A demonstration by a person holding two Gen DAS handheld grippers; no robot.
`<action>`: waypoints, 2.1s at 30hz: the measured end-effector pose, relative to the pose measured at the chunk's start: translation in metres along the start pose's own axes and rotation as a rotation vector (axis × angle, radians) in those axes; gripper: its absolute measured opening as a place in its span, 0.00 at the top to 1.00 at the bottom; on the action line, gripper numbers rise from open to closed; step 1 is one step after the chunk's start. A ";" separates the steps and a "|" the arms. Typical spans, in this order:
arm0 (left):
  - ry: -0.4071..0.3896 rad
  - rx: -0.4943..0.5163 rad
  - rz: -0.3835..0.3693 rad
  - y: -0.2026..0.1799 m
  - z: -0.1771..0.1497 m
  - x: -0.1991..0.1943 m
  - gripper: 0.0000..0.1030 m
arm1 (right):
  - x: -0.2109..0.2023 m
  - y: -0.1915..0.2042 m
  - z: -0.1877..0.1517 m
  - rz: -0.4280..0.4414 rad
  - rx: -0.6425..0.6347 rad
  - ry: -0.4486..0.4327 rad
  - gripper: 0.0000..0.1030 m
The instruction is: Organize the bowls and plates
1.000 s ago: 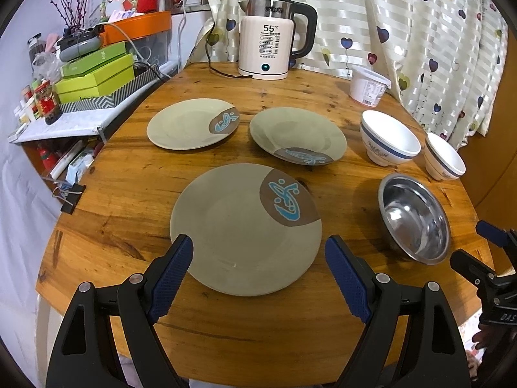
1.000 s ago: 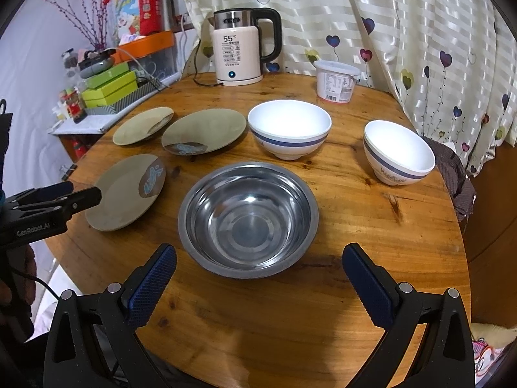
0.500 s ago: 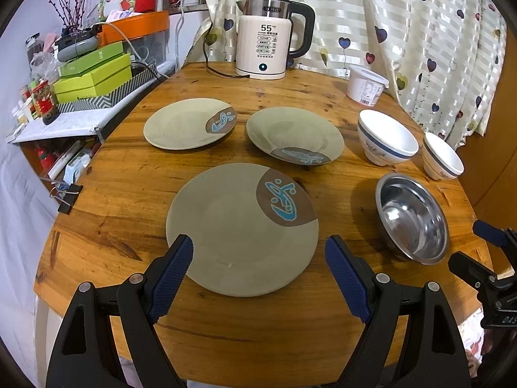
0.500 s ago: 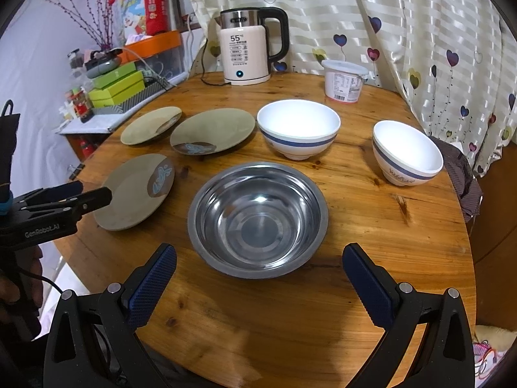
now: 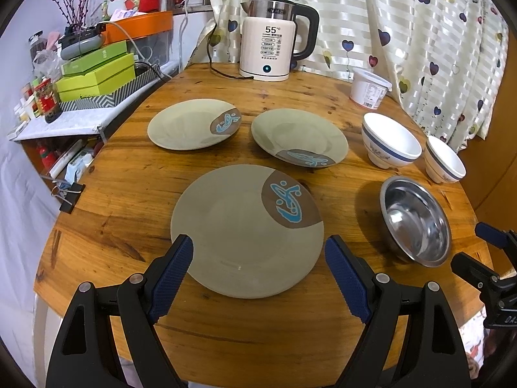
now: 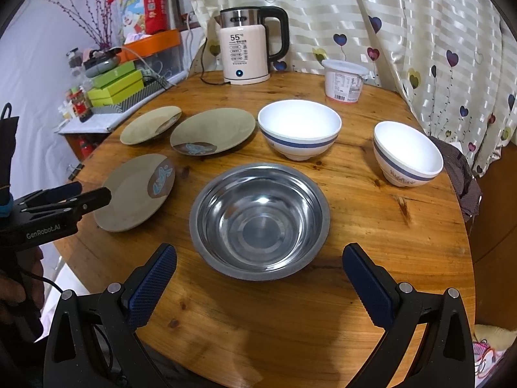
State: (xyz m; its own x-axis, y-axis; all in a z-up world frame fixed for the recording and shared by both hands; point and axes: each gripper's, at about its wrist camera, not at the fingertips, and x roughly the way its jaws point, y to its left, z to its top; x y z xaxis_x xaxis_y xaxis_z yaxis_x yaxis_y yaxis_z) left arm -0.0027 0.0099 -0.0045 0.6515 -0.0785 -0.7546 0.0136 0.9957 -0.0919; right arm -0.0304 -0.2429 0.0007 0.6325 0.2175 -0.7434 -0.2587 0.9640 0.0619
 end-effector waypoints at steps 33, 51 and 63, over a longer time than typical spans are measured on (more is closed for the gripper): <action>0.001 -0.018 0.003 0.010 -0.003 0.005 0.22 | 0.004 0.006 0.005 0.019 0.023 0.025 0.24; -0.009 -0.034 -0.003 0.013 -0.003 0.006 0.21 | 0.010 0.017 0.015 0.098 0.010 0.024 0.27; -0.025 -0.060 -0.002 0.026 0.004 0.008 0.22 | 0.020 0.031 0.033 0.157 0.001 0.036 0.29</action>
State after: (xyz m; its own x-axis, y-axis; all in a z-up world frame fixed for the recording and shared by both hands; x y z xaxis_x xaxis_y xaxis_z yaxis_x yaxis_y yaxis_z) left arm 0.0056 0.0355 -0.0102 0.6700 -0.0789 -0.7382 -0.0296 0.9907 -0.1327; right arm -0.0014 -0.2031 0.0095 0.5575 0.3596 -0.7482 -0.3512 0.9189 0.1799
